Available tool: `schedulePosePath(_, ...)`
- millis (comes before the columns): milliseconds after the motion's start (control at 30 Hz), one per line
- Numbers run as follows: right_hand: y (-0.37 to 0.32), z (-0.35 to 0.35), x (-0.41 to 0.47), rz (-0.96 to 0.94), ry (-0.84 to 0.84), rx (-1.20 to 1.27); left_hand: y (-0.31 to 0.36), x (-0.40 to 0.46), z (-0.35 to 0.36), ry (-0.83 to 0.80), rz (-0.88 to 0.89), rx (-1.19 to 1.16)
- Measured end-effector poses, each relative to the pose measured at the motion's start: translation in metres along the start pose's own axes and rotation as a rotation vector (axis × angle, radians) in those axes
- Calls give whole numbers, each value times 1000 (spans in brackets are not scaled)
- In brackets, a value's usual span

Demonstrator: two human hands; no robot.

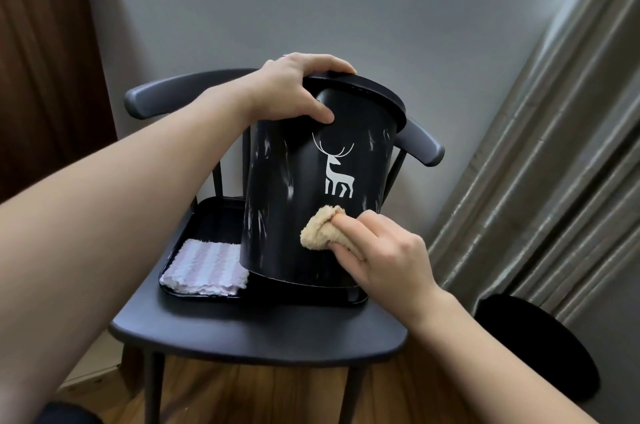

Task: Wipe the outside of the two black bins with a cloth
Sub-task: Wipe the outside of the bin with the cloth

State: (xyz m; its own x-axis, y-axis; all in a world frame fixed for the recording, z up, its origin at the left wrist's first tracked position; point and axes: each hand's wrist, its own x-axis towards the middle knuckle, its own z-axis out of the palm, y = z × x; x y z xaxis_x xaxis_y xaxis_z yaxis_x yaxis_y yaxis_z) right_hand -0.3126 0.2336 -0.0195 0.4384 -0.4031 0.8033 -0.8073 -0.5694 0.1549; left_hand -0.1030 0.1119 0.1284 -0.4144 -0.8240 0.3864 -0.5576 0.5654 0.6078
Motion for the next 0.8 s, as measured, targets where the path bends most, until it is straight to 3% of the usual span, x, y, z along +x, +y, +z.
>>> schedulePosePath(267, -8, 4, -22, -198, -141, 83, 2, -4, -2, 7, -14, -6)
schedulePosePath(433, 3, 1, -7, 101, 11, 110, 1, -5, -2, 1, -25, 1)
schedulePosePath(567, -5, 9, -29, 7, -33, 156, 2, -5, 0, 16, -19, 18)
schedulePosePath(800, -4, 15, -46, 98, 21, 216, 15, -6, 6, 89, 47, 171)
